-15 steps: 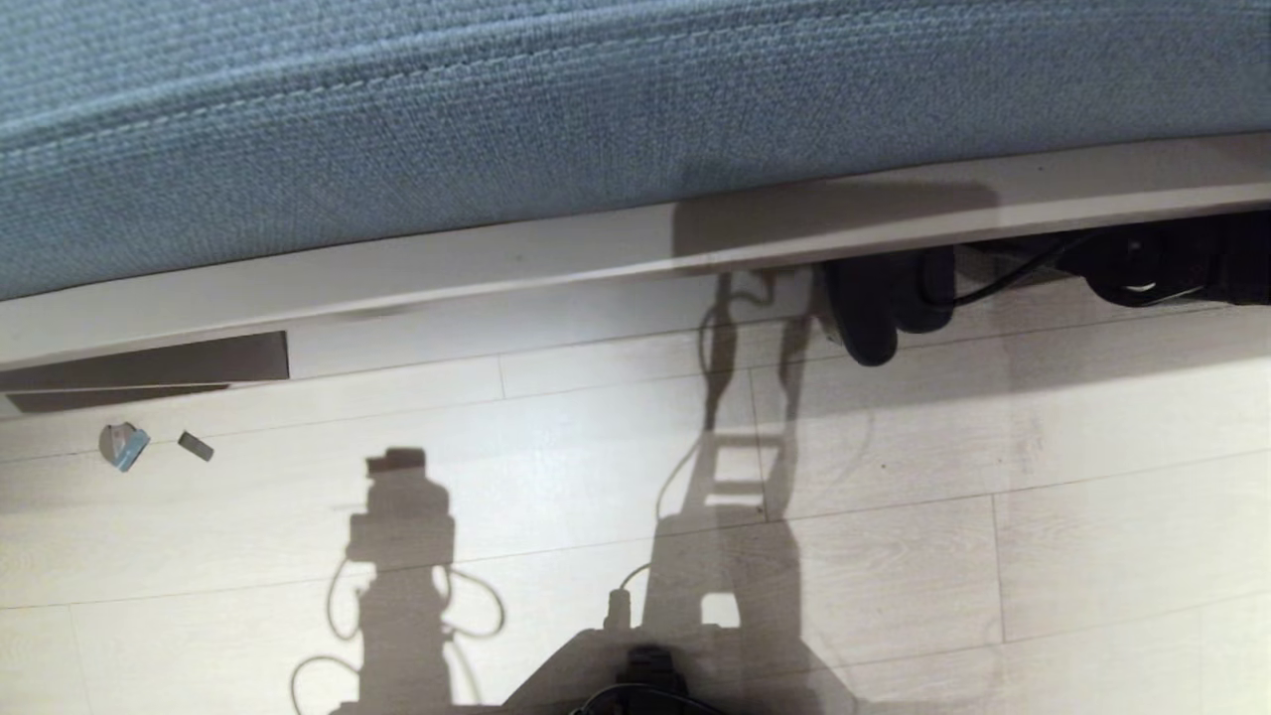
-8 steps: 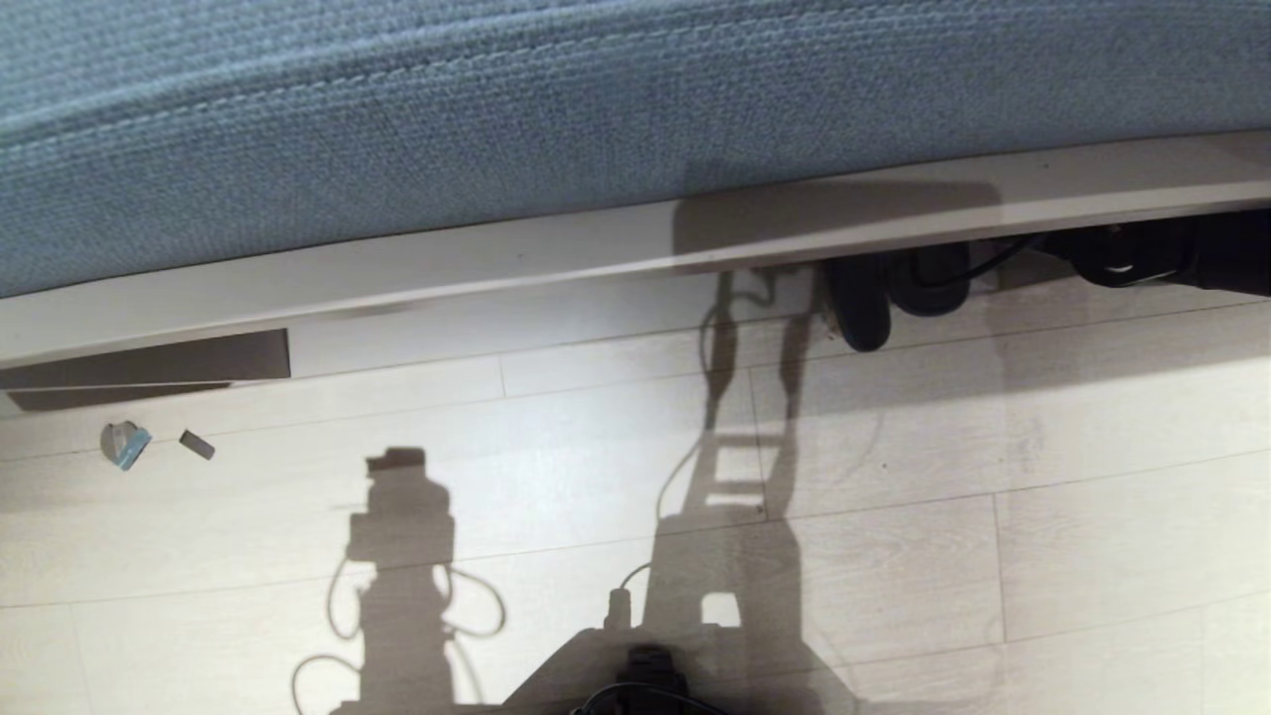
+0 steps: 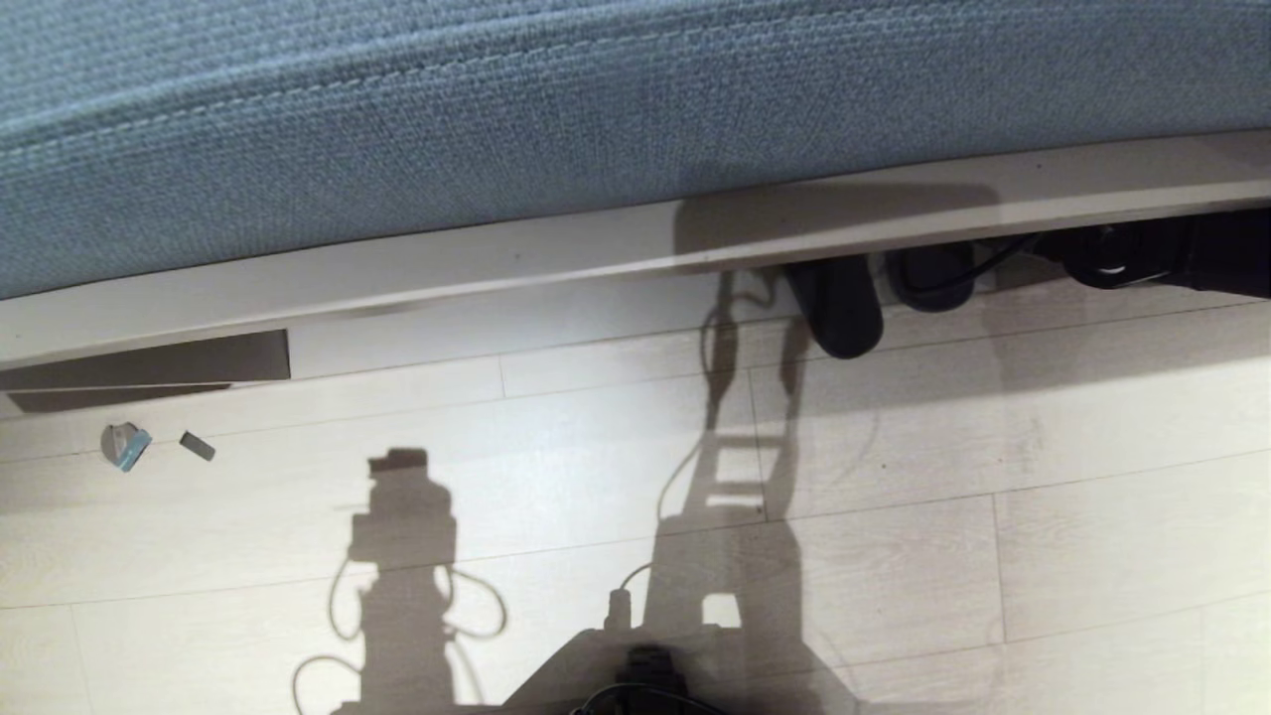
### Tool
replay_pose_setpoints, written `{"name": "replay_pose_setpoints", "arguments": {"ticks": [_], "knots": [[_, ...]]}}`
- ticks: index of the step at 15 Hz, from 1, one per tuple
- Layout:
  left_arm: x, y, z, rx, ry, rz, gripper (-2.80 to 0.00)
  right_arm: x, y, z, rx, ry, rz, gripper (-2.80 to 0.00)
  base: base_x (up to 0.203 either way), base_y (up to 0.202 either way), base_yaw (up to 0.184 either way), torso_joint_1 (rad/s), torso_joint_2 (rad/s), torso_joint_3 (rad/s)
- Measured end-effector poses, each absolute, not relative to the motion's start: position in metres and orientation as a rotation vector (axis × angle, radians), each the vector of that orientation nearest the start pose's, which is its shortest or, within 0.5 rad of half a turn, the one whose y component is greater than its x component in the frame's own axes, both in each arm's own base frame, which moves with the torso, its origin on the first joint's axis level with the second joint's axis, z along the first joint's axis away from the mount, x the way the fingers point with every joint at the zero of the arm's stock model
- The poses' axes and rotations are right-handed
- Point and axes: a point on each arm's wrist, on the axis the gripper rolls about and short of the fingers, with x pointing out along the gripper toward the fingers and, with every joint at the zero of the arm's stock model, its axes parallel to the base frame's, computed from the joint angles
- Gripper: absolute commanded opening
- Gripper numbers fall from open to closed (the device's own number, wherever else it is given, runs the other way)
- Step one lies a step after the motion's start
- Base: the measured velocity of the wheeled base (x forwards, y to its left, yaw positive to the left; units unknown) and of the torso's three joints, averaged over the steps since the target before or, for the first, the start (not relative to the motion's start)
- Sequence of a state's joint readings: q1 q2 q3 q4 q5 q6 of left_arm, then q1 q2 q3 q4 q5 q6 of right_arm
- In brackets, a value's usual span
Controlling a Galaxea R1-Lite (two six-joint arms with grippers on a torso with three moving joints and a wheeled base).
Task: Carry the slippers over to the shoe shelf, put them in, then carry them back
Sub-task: Place the slippers into the shoe cabinet
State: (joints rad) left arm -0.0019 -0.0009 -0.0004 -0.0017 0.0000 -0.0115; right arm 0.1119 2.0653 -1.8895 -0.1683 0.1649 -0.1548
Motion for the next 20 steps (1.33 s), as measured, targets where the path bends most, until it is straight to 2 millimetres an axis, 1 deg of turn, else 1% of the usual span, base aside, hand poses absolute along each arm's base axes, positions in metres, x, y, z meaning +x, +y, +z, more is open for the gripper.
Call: {"name": "replay_pose_setpoints", "arguments": {"ticks": [3, 7, 8, 9, 10, 12, 17, 20], "knots": [[-0.023, 0.000, 0.076, -0.011, -0.003, -0.003, -2.80, 0.421, 0.053, 0.310, -0.161, -0.017, 0.280, 0.00, 0.000, 0.000, 0.000, 0.000, 0.00, 0.000], [-0.023, 0.000, 0.076, -0.012, -0.003, -0.002, -2.80, 0.410, 0.052, 0.300, -0.174, 0.019, 0.275, 0.00, 0.000, 0.000, 0.000, 0.000, 0.00, 0.000], [-0.023, 0.000, 0.076, -0.012, -0.003, -0.002, -2.80, 0.407, 0.052, 0.299, -0.174, 0.020, 0.276, 0.00, 0.000, 0.000, 0.000, 0.000, 0.00, 0.000], [-0.023, 0.000, 0.076, -0.012, -0.003, -0.002, -2.80, 0.402, 0.052, 0.292, -0.168, 0.081, 0.277, 0.00, 0.000, 0.000, 0.000, 0.000, 0.00, 0.000], [-0.023, 0.000, 0.076, -0.011, -0.002, -0.004, -2.80, 0.396, 0.052, 0.298, -0.169, 0.040, 0.277, 0.00, 0.000, 0.000, 0.000, 0.000, 0.00, 0.000], [-0.023, 0.000, 0.076, -0.011, -0.004, -0.001, -2.80, 0.387, 0.055, 0.294, -0.170, 0.063, 0.292, 0.00, 0.000, 0.000, 0.000, 0.000, 0.00, 0.000], [-0.023, 0.000, 0.076, -0.012, -0.003, -0.003, -2.80, 0.363, 0.055, 0.275, -0.168, 0.141, 0.312, 0.00, 0.000, 0.000, 0.000, 0.000, 0.00, 0.000], [-0.023, 0.000, 0.076, -0.012, -0.002, -0.003, -2.80, 0.342, 0.052, 0.261, -0.172, 0.161, 0.319, 0.00, 0.000, 0.000, 0.000, 0.000, 0.00, 0.000]]}}
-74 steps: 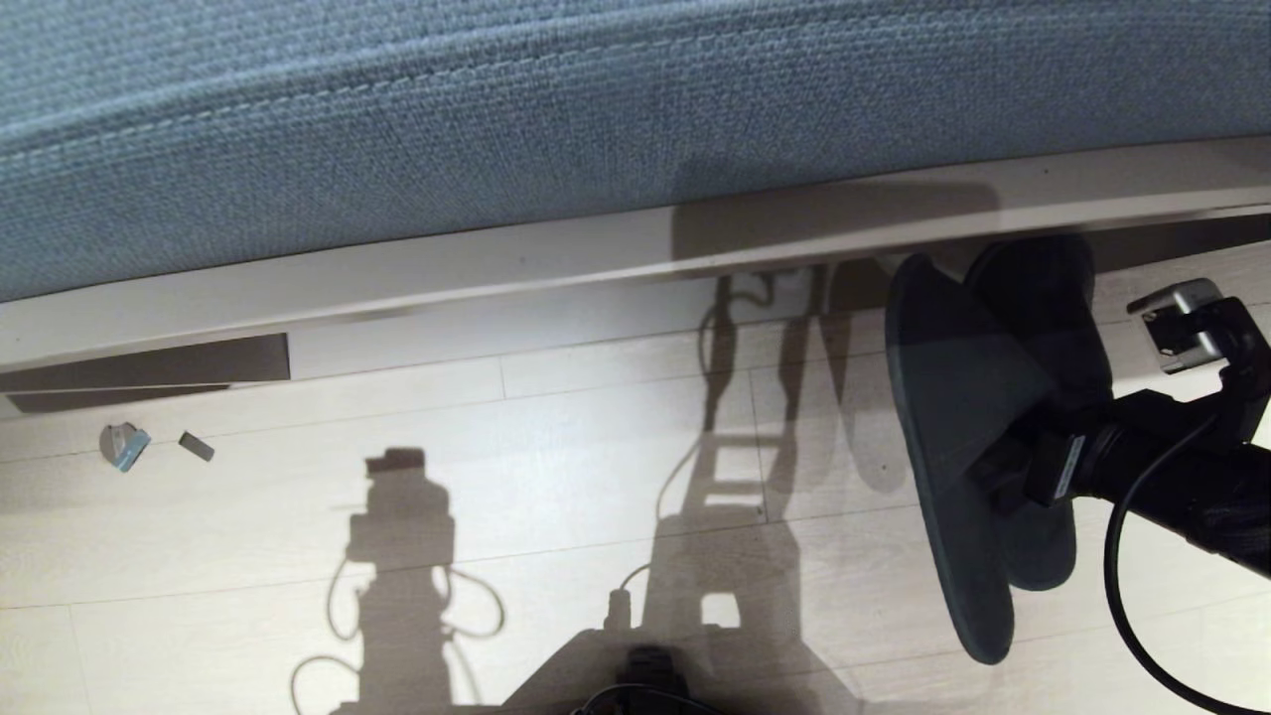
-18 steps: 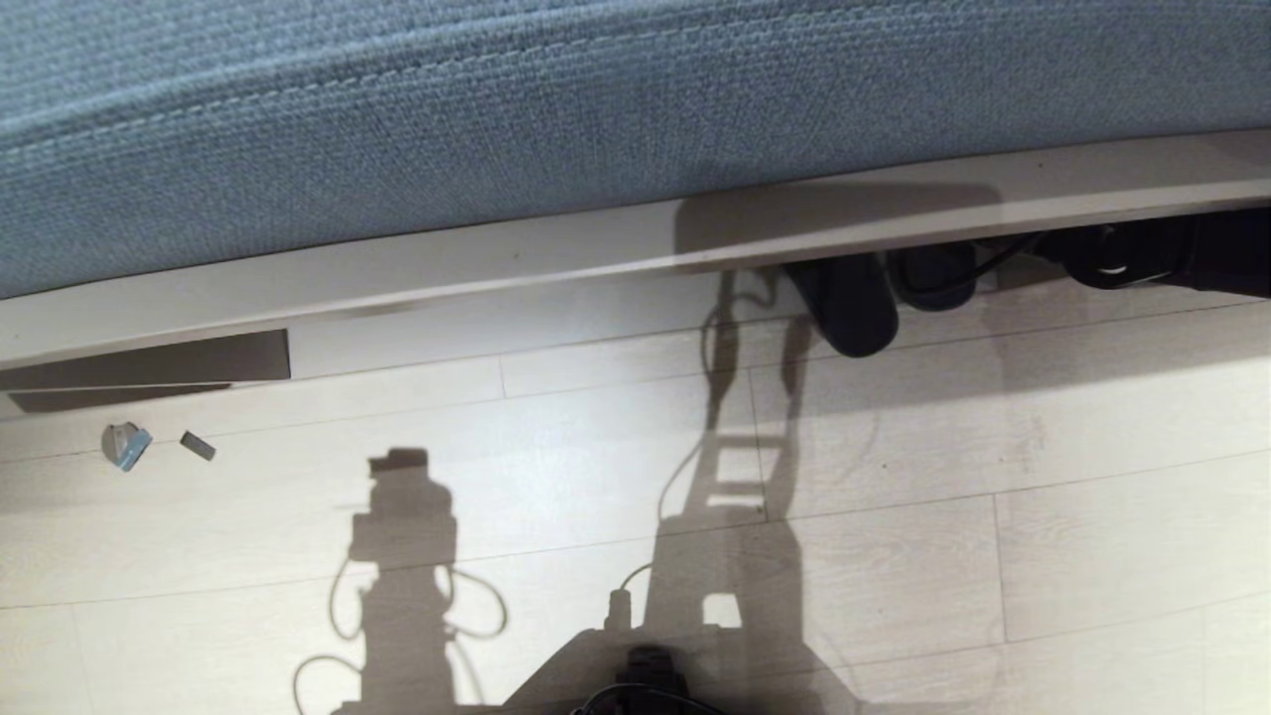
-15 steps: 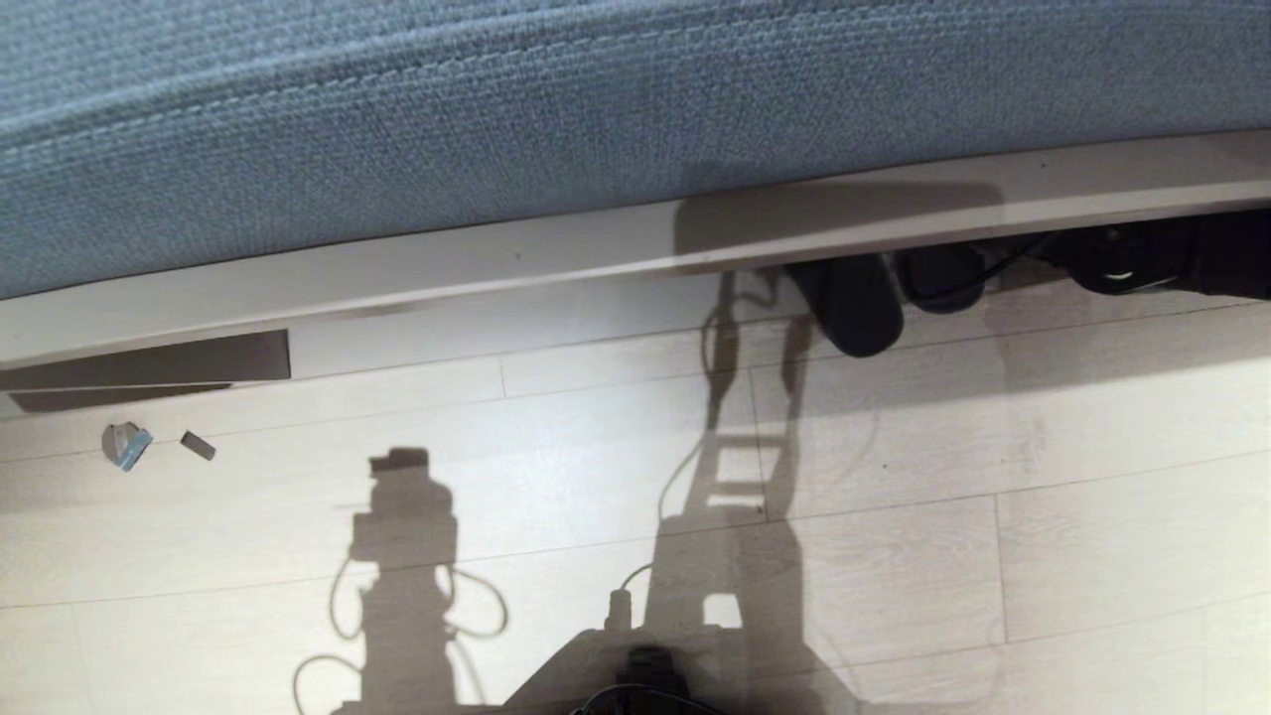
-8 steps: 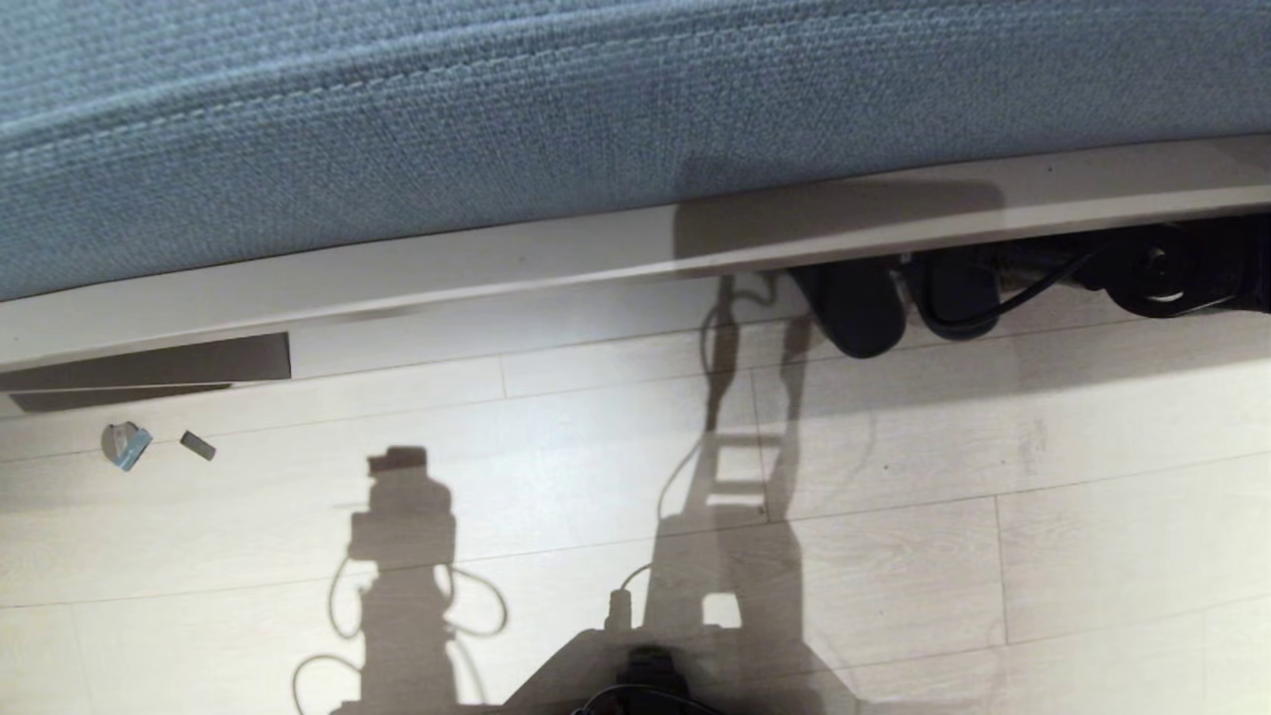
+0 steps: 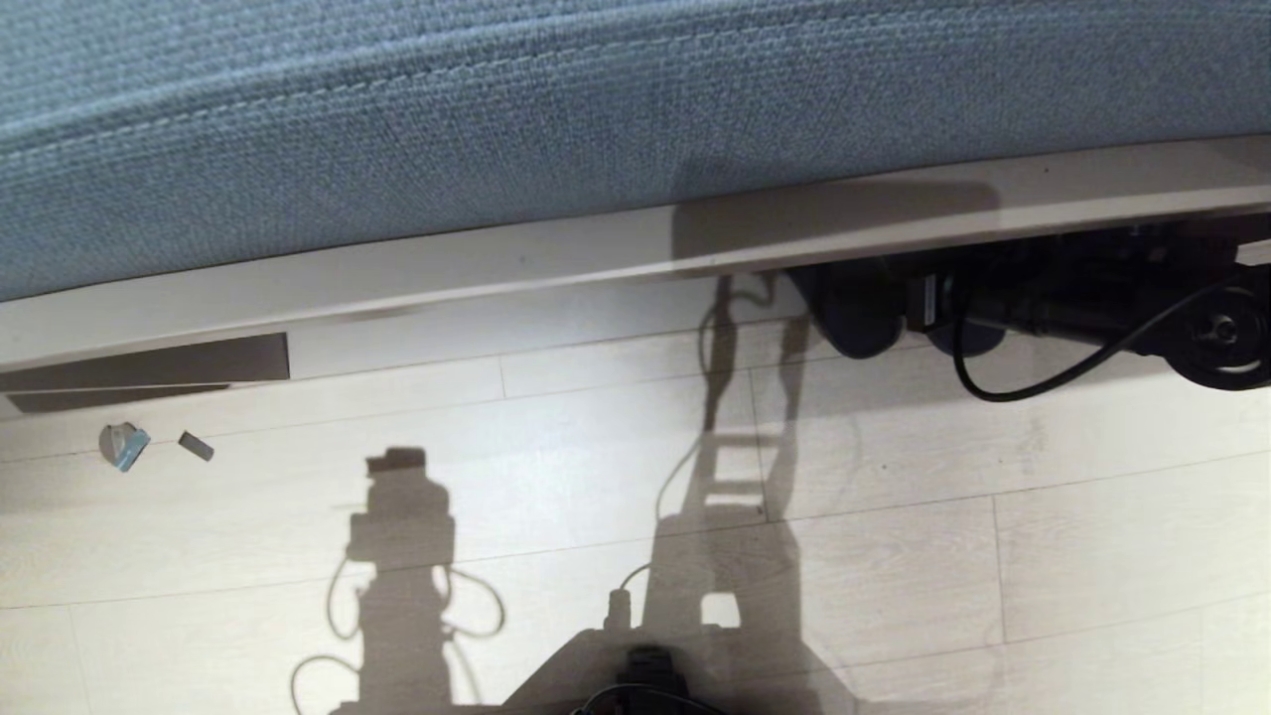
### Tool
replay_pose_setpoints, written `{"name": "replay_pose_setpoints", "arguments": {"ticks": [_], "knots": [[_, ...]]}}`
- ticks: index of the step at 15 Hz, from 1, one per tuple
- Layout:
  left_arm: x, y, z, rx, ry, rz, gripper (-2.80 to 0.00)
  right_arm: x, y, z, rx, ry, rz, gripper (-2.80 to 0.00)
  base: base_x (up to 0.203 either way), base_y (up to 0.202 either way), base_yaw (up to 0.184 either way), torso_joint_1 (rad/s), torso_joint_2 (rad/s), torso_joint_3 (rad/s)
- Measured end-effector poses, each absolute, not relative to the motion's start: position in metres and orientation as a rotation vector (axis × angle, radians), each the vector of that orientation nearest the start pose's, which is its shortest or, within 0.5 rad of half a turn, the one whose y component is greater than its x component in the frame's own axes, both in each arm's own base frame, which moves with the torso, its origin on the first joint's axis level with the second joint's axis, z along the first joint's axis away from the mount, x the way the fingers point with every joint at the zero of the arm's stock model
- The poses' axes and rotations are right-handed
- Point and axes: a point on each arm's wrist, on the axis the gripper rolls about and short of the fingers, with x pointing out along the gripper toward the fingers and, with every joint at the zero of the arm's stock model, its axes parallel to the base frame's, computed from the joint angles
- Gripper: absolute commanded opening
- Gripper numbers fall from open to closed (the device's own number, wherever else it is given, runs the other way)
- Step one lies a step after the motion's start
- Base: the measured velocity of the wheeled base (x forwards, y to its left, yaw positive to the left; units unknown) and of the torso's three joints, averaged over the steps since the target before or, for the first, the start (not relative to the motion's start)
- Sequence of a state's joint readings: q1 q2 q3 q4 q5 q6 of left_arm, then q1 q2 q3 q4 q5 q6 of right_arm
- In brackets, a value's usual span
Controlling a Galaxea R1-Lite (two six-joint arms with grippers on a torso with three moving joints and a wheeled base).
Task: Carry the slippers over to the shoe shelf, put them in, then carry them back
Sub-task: Place the slippers into the shoe cabinet, then pick up the slippers in the shoe cabinet
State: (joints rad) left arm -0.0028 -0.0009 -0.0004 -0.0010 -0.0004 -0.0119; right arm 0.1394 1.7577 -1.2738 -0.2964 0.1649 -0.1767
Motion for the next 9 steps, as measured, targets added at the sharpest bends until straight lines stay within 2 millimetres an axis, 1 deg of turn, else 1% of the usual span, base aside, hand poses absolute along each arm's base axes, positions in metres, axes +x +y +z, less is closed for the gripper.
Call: {"name": "replay_pose_setpoints", "arguments": {"ticks": [1, 3, 4, 5, 6, 8, 9], "knots": [[-0.023, 0.000, 0.076, -0.012, -0.003, -0.003, -2.80, 0.333, 0.051, 0.257, -0.175, 0.175, 0.327, 0.00, 0.000, 0.000, 0.000, 0.000, 0.00, 0.000], [-0.023, 0.000, 0.076, -0.012, -0.003, -0.003, -2.80, 0.306, 0.048, 0.249, -0.164, 0.204, 0.374, 0.00, 0.000, 0.000, 0.000, 0.000, 0.00, 0.000], [-0.023, 0.000, 0.076, -0.012, -0.003, -0.003, -2.80, 0.292, 0.047, 0.248, -0.150, 0.206, 0.403, 0.00, 0.000, 0.000, 0.000, 0.000, 0.00, 0.000], [-0.023, 0.000, 0.076, -0.012, -0.003, -0.003, -2.80, 0.275, 0.045, 0.249, -0.134, 0.205, 0.431, -1.09, 0.000, 0.000, 0.000, 0.000, 0.00, 0.000], [-0.023, 0.000, 0.076, -0.012, -0.003, -0.003, -2.80, 0.260, 0.044, 0.251, -0.124, 0.197, 0.446, -2.80, 0.000, 0.000, 0.000, 0.000, 0.00, 0.000], [-0.023, 0.000, 0.076, -0.012, -0.003, -0.002, -2.80, 0.228, 0.039, 0.251, -0.097, 0.195, 0.463, -2.80, 0.000, 0.000, 0.000, 0.000, 0.00, 0.000], [-0.023, 0.000, 0.076, -0.012, -0.003, -0.002, -2.80, 0.212, 0.037, 0.255, -0.083, 0.182, 0.467, -2.80, 0.000, 0.000, 0.000, 0.000, 0.00, 0.000]]}}
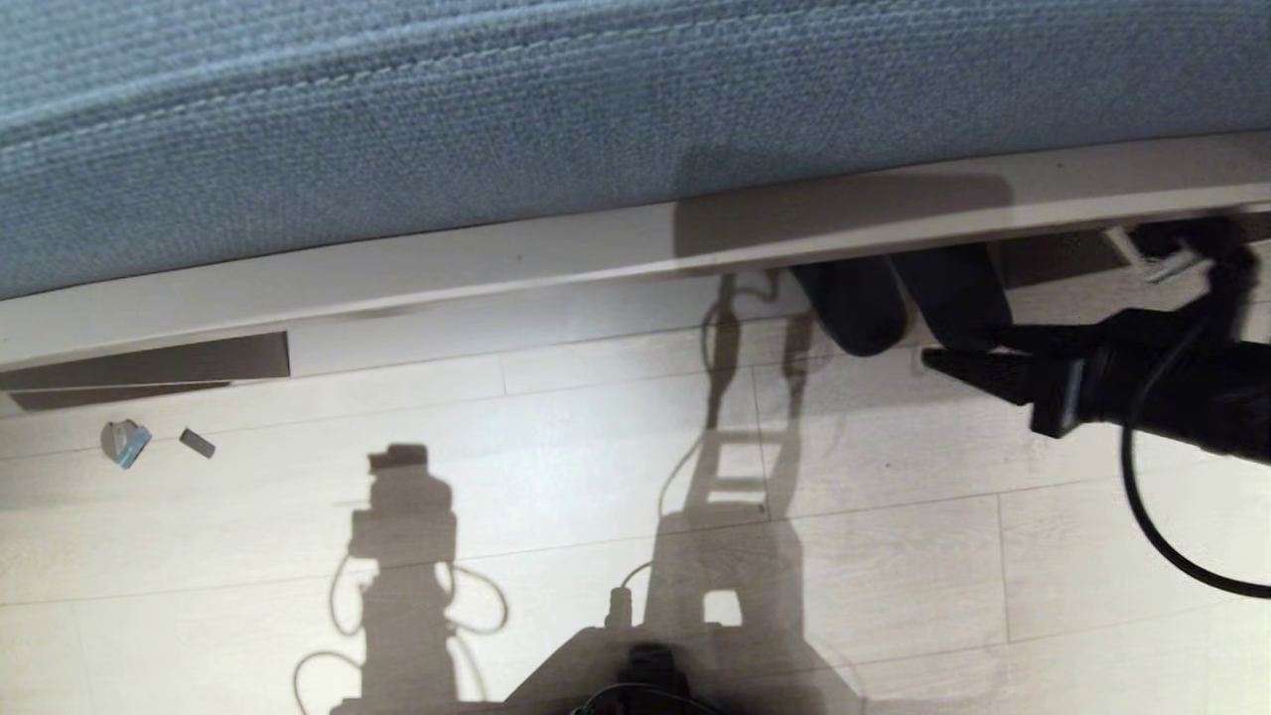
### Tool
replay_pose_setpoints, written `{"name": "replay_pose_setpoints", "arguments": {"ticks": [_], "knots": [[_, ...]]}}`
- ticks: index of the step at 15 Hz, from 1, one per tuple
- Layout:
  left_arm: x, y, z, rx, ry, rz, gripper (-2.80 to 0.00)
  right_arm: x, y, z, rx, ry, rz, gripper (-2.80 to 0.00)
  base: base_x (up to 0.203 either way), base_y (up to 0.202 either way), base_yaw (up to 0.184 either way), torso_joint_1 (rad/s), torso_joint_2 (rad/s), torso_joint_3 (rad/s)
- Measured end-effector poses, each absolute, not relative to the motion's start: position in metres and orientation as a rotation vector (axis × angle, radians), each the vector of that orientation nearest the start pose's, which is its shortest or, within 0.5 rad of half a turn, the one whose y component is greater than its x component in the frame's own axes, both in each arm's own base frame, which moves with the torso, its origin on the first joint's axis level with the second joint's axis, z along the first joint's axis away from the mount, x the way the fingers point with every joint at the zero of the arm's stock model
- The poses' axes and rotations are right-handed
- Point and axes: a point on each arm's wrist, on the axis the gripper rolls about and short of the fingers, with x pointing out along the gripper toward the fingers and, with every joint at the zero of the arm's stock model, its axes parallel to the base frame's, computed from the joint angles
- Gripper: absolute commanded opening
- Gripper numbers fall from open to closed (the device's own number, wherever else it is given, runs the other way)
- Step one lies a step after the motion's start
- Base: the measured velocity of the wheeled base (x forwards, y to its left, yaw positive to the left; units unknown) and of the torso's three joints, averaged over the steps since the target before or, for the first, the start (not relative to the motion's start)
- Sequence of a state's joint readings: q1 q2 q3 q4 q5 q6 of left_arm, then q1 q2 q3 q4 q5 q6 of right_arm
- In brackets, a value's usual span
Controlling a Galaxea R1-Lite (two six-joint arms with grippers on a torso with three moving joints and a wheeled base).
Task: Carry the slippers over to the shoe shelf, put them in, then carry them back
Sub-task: Pick up the slippers in the shoe cabinet
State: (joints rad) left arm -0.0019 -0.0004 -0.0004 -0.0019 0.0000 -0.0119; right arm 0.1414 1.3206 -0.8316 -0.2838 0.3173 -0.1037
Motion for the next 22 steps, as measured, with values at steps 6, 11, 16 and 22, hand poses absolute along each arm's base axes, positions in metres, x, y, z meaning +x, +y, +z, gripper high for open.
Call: {"name": "replay_pose_setpoints", "arguments": {"ticks": [6, 11, 16, 22], "knots": [[-0.023, 0.000, 0.076, -0.011, -0.003, -0.004, -2.80, 0.106, 0.021, 0.255, -0.024, 0.124, 0.411, -2.80, 0.000, 0.000, 0.000, 0.000, 0.00, 0.000], [-0.023, 0.000, 0.076, -0.010, -0.004, -0.002, -2.80, 0.046, 0.011, 0.226, 0.035, 0.099, 0.350, -2.80, 0.000, 0.000, 0.000, 0.000, 0.00, 0.000], [-0.023, 0.000, 0.076, -0.010, -0.004, -0.003, -2.80, -0.005, 0.004, 0.211, 0.067, -0.011, 0.225, -2.80, 0.000, 0.000, 0.000, 0.000, 0.00, 0.000], [-0.023, 0.000, 0.076, -0.010, -0.004, -0.003, -2.80, -0.026, 0.005, 0.174, 0.069, -0.110, 0.167, -2.80, 0.000, 0.000, 0.000, 0.000, 0.00, 0.000]]}}
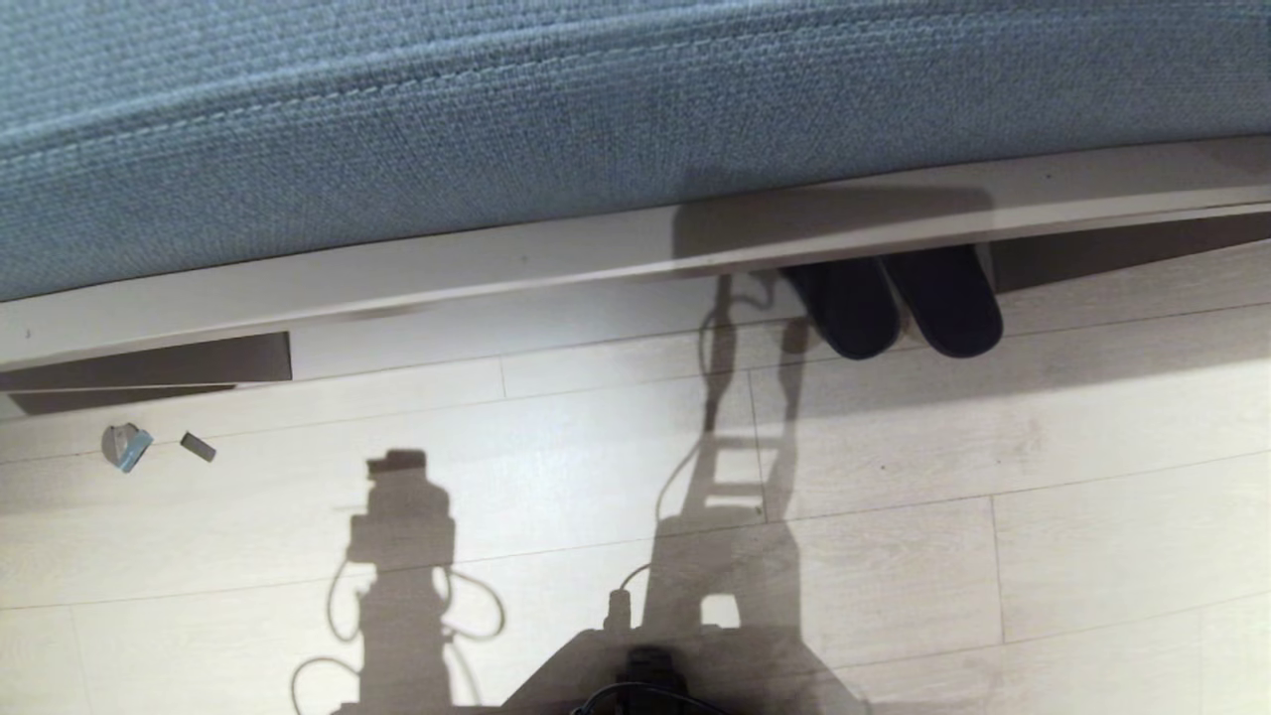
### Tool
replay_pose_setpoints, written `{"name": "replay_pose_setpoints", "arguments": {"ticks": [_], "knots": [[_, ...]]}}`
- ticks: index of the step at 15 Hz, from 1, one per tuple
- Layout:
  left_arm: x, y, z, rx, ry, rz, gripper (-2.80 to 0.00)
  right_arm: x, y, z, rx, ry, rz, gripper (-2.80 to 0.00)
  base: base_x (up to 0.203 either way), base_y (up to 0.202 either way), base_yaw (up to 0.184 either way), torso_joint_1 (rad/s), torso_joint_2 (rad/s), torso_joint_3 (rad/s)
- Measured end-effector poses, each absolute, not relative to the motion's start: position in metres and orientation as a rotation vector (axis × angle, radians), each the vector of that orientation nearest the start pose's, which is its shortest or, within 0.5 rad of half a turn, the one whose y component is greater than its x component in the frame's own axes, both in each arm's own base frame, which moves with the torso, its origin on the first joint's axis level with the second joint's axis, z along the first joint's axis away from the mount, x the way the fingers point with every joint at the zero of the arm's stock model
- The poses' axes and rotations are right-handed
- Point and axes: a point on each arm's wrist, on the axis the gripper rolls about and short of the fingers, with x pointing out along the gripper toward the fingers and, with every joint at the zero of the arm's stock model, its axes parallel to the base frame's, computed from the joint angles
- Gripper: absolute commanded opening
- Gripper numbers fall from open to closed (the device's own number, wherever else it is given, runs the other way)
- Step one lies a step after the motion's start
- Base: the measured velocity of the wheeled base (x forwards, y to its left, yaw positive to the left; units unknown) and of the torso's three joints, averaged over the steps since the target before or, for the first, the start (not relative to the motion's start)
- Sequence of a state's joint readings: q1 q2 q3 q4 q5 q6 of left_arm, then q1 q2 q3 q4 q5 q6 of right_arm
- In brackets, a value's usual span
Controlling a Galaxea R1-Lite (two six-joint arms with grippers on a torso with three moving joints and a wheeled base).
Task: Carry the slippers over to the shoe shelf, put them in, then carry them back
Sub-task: Pick up the slippers in the shoe cabinet
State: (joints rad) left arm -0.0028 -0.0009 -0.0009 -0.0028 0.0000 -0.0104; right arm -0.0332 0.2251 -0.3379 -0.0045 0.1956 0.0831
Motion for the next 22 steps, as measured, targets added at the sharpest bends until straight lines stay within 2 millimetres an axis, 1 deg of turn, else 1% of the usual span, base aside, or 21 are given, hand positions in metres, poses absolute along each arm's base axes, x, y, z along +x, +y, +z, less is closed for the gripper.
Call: {"name": "replay_pose_setpoints", "arguments": {"ticks": [2, 6, 10, 12, 15, 18, 22], "knots": [[-0.023, 0.000, 0.076, -0.010, -0.004, -0.002, -2.80, -0.025, 0.005, 0.156, 0.068, -0.131, 0.155, -2.80, 0.000, 0.000, 0.000, 0.000, 0.00, 0.000], [-0.023, 0.000, 0.076, -0.010, -0.004, -0.002, -2.80, -0.031, 0.003, 0.129, 0.106, -0.160, 0.113, -2.80, 0.000, 0.000, 0.000, 0.000, 0.00, 0.000], [-0.023, 0.000, 0.076, -0.010, -0.004, -0.003, -2.80, -0.026, 0.002, 0.098, 0.124, -0.131, 0.070, -2.80, 0.000, 0.000, 0.000, 0.000, 0.00, 0.000], [-0.023, 0.000, 0.076, -0.010, -0.004, -0.002, -2.80, -0.024, 0.002, 0.086, 0.141, -0.080, 0.066, -2.80, 0.000, 0.000, 0.000, 0.000, 0.00, 0.000], [-0.023, 0.000, 0.076, -0.009, -0.004, -0.002, -2.80, -0.024, 0.002, 0.085, 0.120, -0.091, 0.062, -2.80, 0.000, 0.000, 0.000, 0.000, 0.00, 0.000], [-0.023, 0.000, 0.076, -0.007, -0.004, -0.002, -2.80, -0.023, 0.002, 0.080, 0.078, -0.046, 0.050, -2.80, 0.000, 0.000, 0.000, 0.000, 0.00, 0.000], [-0.023, 0.000, 0.076, -0.009, -0.004, -0.003, -2.80, -0.023, 0.001, 0.077, 0.089, -0.018, 0.003, -2.80, 0.000, 0.000, 0.000, 0.000, 0.00, 0.000]]}}
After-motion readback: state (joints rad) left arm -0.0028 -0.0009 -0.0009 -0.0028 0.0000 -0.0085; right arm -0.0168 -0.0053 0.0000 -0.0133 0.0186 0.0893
